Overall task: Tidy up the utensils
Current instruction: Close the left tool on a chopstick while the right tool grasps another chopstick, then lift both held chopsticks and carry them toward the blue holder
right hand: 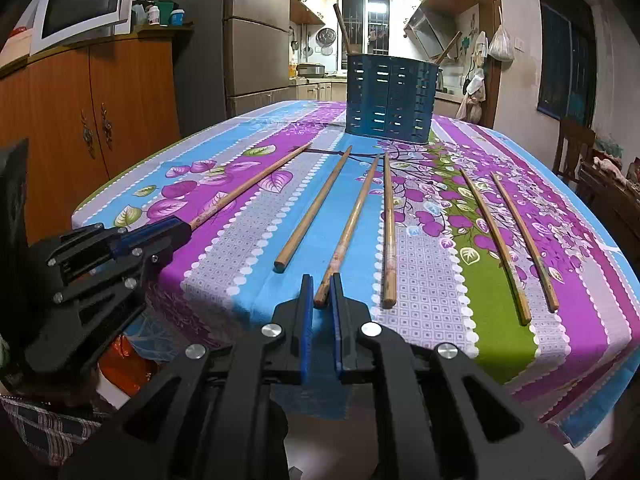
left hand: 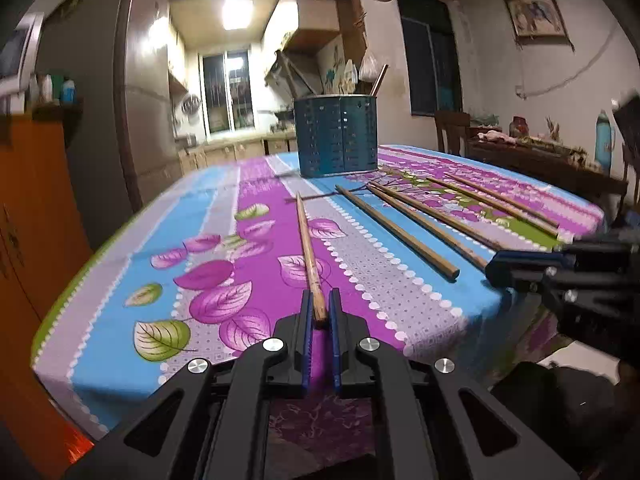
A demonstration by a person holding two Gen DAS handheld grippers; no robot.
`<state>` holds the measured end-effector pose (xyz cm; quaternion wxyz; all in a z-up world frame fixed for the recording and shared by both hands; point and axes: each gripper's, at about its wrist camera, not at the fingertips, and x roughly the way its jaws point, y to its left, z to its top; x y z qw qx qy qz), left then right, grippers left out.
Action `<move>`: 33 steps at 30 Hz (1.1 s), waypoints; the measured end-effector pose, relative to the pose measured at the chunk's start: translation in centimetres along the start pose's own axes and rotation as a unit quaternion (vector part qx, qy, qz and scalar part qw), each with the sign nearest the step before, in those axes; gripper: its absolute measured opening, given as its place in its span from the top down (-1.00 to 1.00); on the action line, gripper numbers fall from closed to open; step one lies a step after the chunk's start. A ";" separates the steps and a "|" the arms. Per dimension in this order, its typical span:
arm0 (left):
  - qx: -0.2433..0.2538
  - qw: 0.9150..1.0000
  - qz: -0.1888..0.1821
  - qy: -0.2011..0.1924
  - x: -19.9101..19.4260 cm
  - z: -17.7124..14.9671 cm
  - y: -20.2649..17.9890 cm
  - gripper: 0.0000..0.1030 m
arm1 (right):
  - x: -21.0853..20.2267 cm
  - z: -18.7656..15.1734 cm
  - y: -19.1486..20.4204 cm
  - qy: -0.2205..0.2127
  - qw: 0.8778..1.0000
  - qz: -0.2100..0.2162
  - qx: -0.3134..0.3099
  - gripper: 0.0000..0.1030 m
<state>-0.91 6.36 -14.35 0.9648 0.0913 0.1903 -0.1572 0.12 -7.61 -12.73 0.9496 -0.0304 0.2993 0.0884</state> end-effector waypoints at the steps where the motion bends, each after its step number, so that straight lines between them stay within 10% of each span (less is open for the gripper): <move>1: -0.001 1.000 0.004 -0.005 0.0 -0.1 -0.1 0.83 | 0.0 0.0 -0.1 0.000 1.000 0.001 0.001 0.87; 17: -0.023 0.999 0.028 -0.038 -2.2 2.4 1.8 0.86 | -2.3 1.7 -1.0 -0.054 0.999 -0.005 0.005 0.89; 33: -0.030 0.993 0.040 -0.105 -4.4 12.9 5.3 0.86 | -5.4 10.3 -2.7 -0.176 0.982 -0.002 -0.061 0.90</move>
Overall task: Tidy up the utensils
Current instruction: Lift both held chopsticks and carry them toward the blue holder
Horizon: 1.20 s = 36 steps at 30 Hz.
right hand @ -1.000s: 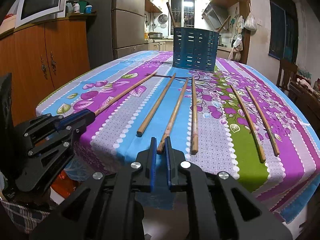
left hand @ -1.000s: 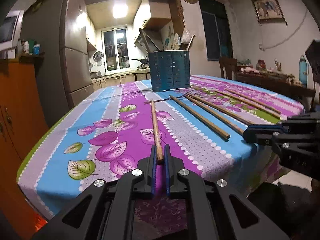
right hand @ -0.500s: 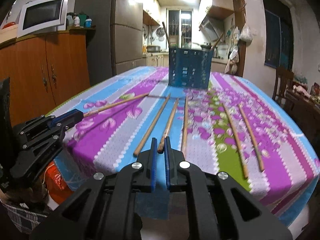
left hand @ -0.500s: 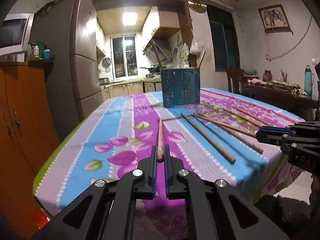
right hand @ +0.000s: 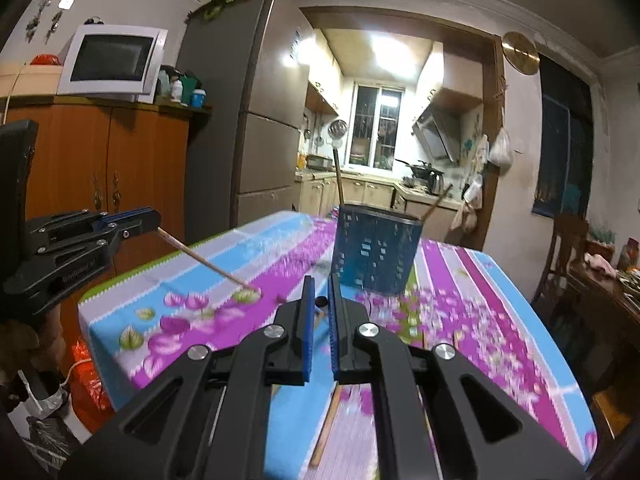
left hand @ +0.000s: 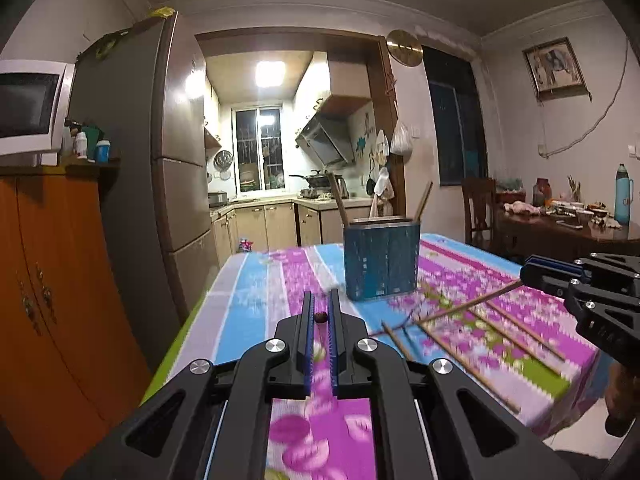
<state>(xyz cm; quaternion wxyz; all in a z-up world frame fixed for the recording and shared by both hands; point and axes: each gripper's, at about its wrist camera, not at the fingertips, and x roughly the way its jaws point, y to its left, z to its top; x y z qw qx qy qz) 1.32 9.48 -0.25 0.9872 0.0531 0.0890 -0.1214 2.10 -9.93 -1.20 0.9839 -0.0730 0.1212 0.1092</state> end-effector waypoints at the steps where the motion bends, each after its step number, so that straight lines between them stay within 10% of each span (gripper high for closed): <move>1: 0.001 1.000 -0.001 0.000 0.2 0.7 0.0 0.86 | 0.3 0.6 -0.3 -0.003 1.000 0.004 0.002 0.90; 36: 0.000 0.999 -0.040 0.014 3.1 9.8 -0.6 0.85 | 1.5 8.1 -6.7 -0.043 0.992 0.095 0.074 0.90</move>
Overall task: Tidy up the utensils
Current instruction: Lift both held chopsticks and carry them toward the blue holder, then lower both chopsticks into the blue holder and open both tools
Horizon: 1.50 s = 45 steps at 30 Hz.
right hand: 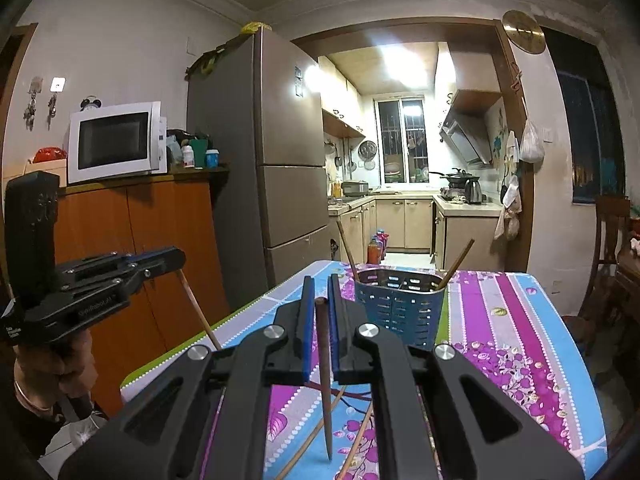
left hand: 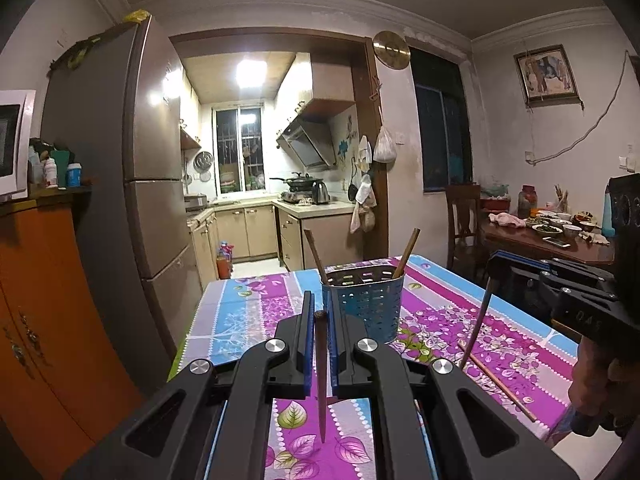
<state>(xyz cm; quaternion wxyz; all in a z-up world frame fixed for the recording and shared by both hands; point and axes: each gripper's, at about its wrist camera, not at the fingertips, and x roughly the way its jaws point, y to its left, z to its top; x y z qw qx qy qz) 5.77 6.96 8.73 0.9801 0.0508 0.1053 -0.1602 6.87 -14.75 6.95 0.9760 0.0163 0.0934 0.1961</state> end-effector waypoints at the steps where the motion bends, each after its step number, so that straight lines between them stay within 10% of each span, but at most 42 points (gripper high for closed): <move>1: -0.003 1.000 -0.002 0.003 0.1 0.1 0.0 0.85 | -0.1 0.1 0.0 -0.002 1.000 0.001 0.000 0.90; 22: -0.002 0.999 -0.044 0.004 1.7 2.6 -2.6 0.85 | 0.2 2.4 -3.5 0.016 0.999 0.017 0.033 0.90; 35: -0.033 0.990 -0.011 -0.138 11.0 15.3 -3.5 0.86 | 6.4 14.3 -9.7 -0.086 0.994 -0.045 0.050 0.90; 45: -0.071 0.989 -0.012 -0.132 21.1 13.6 -2.3 0.86 | 14.1 14.1 -14.3 -0.101 0.985 -0.114 0.084 0.90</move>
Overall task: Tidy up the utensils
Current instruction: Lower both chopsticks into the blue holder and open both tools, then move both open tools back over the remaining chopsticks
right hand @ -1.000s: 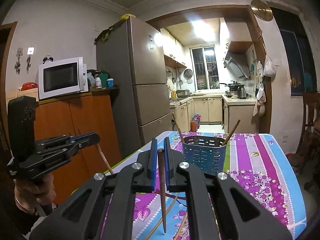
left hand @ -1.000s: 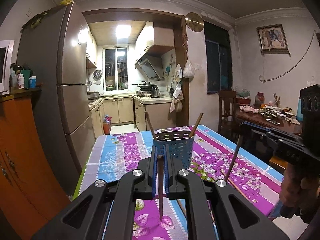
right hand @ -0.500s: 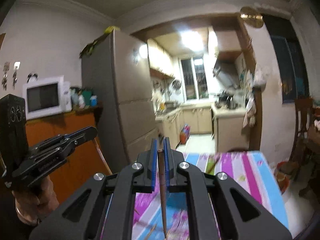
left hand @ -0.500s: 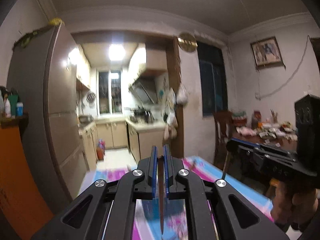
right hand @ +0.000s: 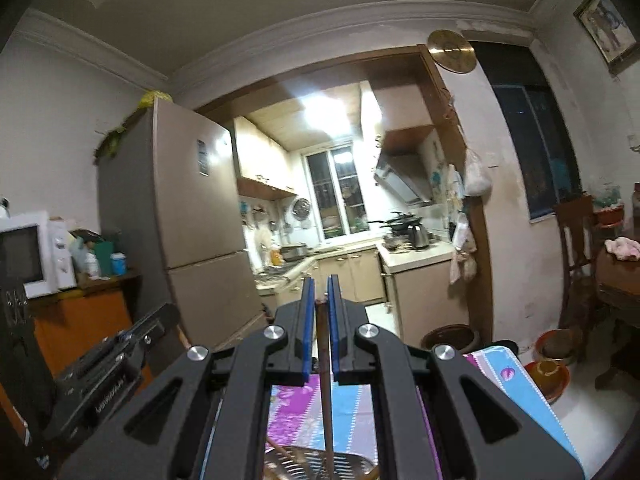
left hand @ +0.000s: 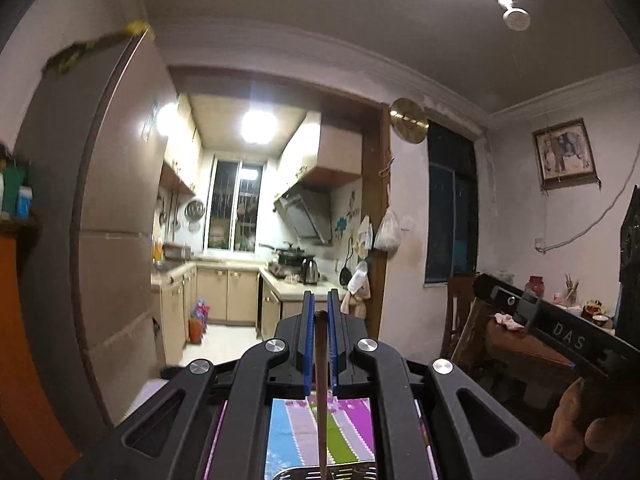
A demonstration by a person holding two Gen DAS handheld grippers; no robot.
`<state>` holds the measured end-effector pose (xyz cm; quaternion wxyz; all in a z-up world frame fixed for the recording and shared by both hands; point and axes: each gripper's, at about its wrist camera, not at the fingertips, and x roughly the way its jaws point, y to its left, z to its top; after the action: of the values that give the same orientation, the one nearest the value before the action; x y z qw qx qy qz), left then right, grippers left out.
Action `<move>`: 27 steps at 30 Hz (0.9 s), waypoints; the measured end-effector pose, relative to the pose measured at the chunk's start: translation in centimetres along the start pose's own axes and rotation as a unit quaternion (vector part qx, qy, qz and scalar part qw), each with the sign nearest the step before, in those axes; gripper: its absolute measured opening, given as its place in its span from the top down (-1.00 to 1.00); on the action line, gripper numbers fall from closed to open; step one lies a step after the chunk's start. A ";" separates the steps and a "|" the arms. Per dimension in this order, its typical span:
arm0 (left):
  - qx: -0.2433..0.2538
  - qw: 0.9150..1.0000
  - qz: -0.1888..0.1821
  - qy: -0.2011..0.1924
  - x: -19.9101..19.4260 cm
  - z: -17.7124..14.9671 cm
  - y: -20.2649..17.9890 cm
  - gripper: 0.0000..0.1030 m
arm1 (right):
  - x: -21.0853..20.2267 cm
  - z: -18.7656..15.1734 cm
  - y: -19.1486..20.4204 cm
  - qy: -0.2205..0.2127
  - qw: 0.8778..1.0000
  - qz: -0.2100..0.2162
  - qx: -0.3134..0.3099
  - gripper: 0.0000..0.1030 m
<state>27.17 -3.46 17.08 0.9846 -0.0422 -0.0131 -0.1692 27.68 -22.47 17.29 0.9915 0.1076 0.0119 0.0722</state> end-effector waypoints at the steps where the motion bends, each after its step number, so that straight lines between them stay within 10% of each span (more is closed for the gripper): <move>1: -0.001 1.000 0.004 0.004 0.5 -0.8 0.4 0.86 | 0.7 -0.6 -0.1 0.005 1.000 -0.005 0.000 0.90; 18: -0.047 0.996 0.021 0.071 2.6 -9.9 4.8 0.85 | 4.3 -10.6 -2.5 0.115 0.991 -0.025 0.067 0.88; 22: -0.058 0.996 0.037 0.052 0.6 -8.5 5.7 0.64 | 2.4 -9.9 -3.9 0.097 0.992 -0.049 0.065 0.06; 24: -0.061 0.997 0.048 0.023 -1.5 -7.1 6.3 0.27 | 0.5 -8.9 -4.9 0.073 0.994 -0.064 0.053 0.05; 27: -0.074 0.996 0.054 -0.010 -4.7 -4.8 7.6 0.22 | -2.3 -7.3 -7.2 0.048 0.994 -0.081 0.053 0.05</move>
<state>25.36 4.80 11.52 0.9864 -0.1170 -0.0077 -0.1156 26.09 -28.22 8.64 0.9852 0.1553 0.0718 -0.0044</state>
